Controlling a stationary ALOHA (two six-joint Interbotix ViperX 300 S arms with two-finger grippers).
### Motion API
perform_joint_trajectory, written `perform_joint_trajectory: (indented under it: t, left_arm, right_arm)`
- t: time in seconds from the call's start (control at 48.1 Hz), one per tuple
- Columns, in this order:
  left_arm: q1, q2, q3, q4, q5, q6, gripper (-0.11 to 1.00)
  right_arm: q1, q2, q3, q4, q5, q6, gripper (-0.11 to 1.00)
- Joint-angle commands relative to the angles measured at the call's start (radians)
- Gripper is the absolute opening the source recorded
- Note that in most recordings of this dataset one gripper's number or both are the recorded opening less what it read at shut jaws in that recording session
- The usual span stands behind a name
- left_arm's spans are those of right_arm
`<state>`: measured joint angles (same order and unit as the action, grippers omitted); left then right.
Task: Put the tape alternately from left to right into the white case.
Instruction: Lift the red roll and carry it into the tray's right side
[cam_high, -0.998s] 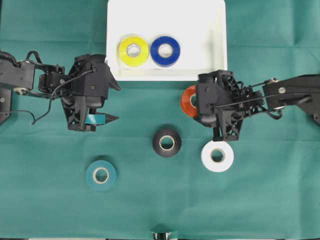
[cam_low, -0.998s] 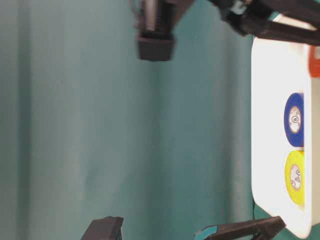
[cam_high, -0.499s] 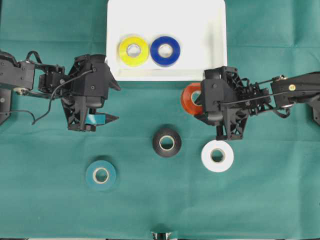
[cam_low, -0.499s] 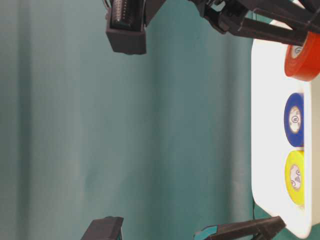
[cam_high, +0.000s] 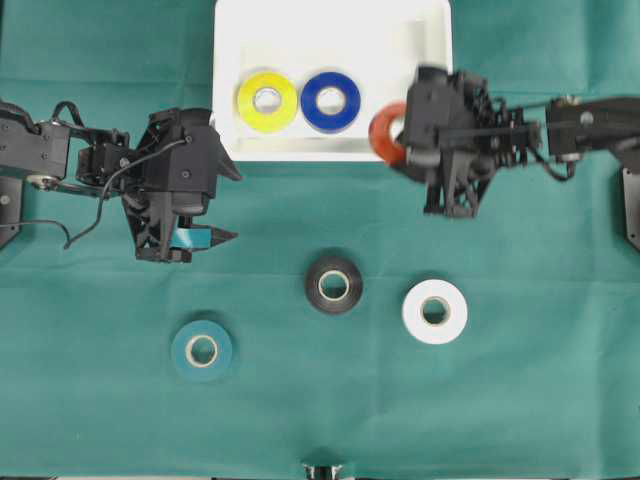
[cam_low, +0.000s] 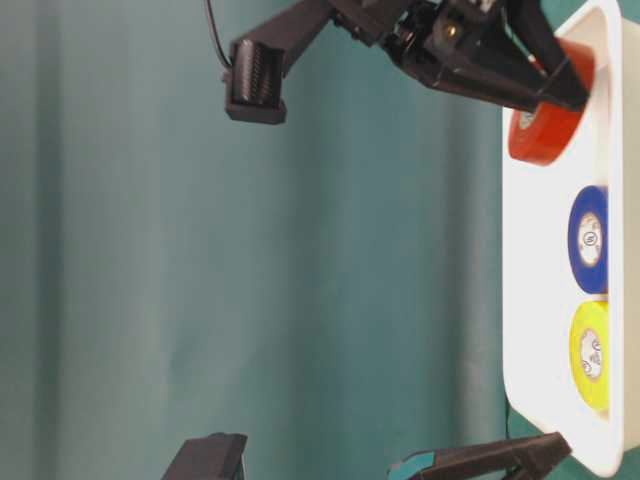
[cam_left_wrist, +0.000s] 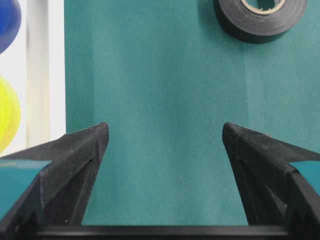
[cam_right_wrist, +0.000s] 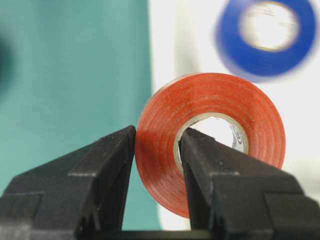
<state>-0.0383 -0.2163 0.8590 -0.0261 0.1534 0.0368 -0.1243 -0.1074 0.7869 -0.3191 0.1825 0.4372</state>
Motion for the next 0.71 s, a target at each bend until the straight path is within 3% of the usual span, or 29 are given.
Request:
perform_joint_trajectory:
  t: [0.0, 0.312, 0.686]
  left_arm:
    - [-0.002, -0.017, -0.014, -0.002, -0.006, -0.002, 1.0]
    - [-0.002, -0.012, -0.018, 0.0, -0.006, -0.002, 1.0]
    - [-0.002, -0.011, -0.02, 0.0, -0.008, -0.002, 1.0]
  right_arm:
    - [-0.035, -0.026, -0.017, -0.029, -0.002, -0.002, 0.02]
    - [-0.156, -0.015, -0.018, -0.061, -0.011, -0.002, 0.02]
    - [-0.218, 0.044, -0.064, -0.063, -0.048, -0.009, 0.02]
